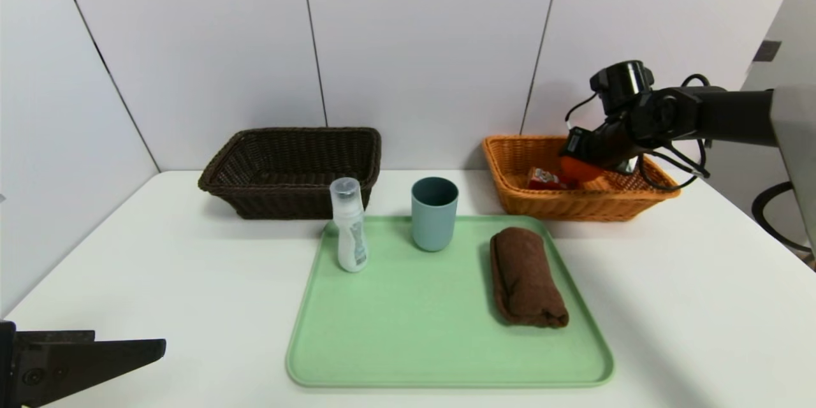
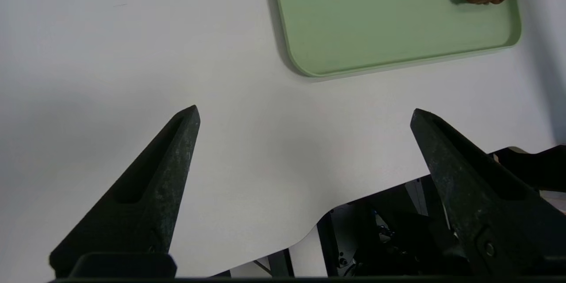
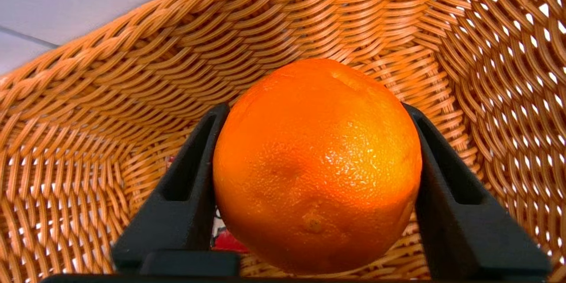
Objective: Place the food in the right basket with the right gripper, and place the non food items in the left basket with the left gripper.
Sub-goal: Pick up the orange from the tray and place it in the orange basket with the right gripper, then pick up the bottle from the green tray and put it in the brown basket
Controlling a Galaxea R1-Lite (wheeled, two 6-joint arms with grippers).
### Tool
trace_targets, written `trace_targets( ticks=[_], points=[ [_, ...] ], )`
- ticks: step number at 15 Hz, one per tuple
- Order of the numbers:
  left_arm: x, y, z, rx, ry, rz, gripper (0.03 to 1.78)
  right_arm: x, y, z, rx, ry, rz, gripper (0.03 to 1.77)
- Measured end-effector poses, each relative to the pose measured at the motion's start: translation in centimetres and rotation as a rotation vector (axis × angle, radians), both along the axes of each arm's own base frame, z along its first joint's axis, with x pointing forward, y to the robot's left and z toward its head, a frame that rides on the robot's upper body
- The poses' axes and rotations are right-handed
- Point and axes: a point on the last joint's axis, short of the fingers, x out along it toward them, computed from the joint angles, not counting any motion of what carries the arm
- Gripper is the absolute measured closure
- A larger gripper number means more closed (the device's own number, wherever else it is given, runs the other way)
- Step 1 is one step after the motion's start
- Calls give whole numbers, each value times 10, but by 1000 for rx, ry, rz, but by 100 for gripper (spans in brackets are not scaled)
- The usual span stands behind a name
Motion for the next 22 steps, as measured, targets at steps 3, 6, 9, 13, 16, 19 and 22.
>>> trace_targets(
  ticks=[3, 6, 9, 13, 16, 19, 22],
  points=[
    [0, 0, 0, -1, 0, 0, 12, 1, 1, -1, 3, -5, -2, 39],
    [1, 0, 0, 0, 2, -1, 12, 0, 1, 0, 0, 2, -1, 29],
    [1, 0, 3, -7, -12, 0, 12, -4, 1, 6, 5, -4, -1, 23],
    [7, -3, 4, -37, -91, -4, 12, -37, 15, 41, 9, -40, 46, 17],
    [20, -12, -16, -69, -202, -55, 12, -87, 33, 79, -30, -90, 148, 15],
    [39, -25, -27, -65, -339, -88, 12, -144, 44, 110, -102, -148, 284, 13],
    [54, -33, -32, 6, -343, -71, 12, -192, 43, 137, -169, -235, 471, 12]
  ],
)
